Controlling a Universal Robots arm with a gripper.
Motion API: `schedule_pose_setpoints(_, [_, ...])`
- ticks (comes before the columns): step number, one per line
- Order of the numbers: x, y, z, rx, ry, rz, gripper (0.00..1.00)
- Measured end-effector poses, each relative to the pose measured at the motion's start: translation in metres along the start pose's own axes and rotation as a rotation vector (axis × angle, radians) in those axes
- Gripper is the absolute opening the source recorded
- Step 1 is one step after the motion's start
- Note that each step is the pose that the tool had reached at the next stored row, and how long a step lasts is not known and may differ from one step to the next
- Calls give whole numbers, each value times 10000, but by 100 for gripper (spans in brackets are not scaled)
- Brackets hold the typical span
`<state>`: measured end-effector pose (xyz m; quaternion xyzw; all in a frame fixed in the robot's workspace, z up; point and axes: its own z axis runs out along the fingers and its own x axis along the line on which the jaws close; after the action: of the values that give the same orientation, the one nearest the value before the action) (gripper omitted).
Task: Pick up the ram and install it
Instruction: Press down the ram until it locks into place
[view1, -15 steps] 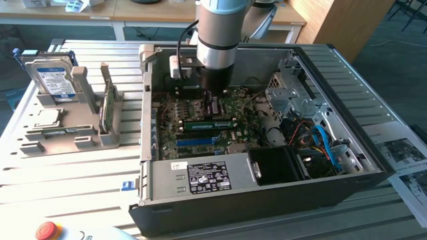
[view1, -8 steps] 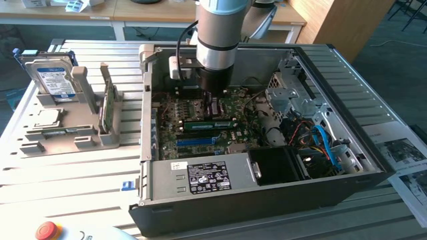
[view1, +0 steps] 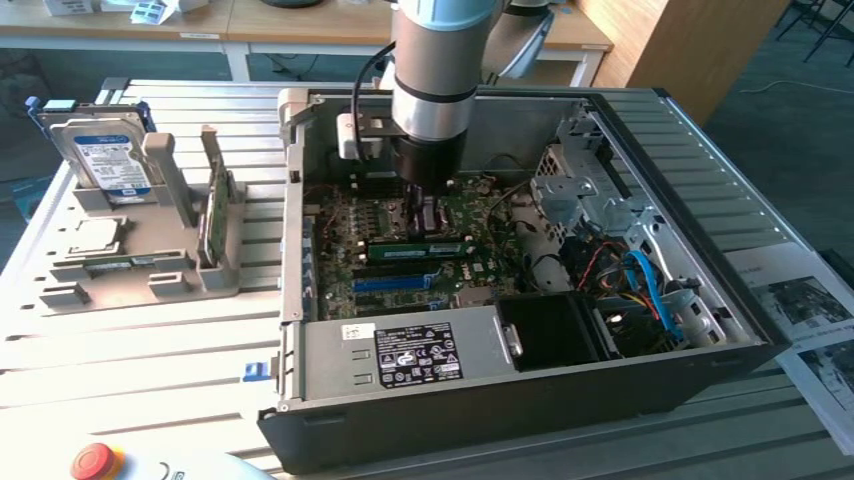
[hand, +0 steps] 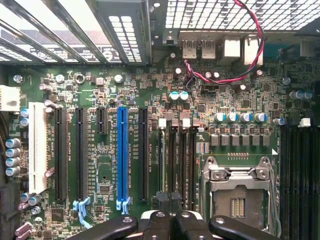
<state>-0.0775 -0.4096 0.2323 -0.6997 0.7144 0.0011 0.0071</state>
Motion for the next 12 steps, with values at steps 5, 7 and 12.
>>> schedule_pose_setpoints(5, [0,30,1,25,-3,0,10])
schedule_pose_setpoints(7, [0,30,0,24,-2,0,10])
schedule_pose_setpoints(12, [1,32,18,24,-2,0,10])
